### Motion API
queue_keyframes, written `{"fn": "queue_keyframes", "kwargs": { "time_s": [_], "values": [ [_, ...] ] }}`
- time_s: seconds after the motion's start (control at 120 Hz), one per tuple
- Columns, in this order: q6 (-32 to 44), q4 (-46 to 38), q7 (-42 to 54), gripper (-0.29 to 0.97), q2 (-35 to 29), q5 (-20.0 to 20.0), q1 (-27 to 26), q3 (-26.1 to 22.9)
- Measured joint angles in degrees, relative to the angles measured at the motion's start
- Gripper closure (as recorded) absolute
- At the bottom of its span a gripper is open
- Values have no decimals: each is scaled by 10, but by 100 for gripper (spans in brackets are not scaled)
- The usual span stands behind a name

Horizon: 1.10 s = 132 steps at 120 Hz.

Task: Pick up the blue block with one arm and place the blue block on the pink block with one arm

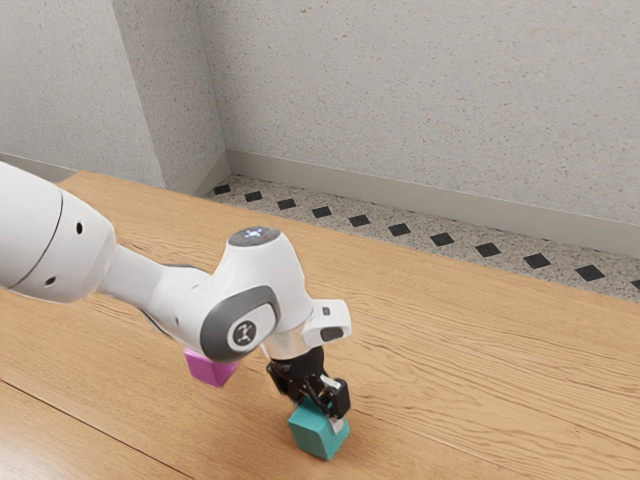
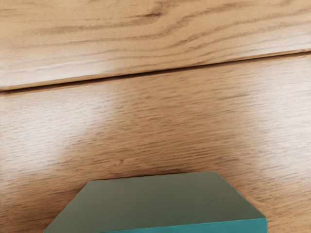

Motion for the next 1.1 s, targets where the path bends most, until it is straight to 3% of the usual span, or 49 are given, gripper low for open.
{"fn": "queue_keyframes", "kwargs": {
  "time_s": [0.183,0.317,0.45,0.892,1.1],
  "values": [
    [-16,-7,-7,36,-62,3,-2,4],
    [-46,-10,-9,36,-115,14,-33,55],
    [-79,-10,-8,36,-150,36,1,122],
    [-114,-7,19,36,-149,95,3,240],
    [-117,-6,42,36,-134,108,2,250]
  ]
}}
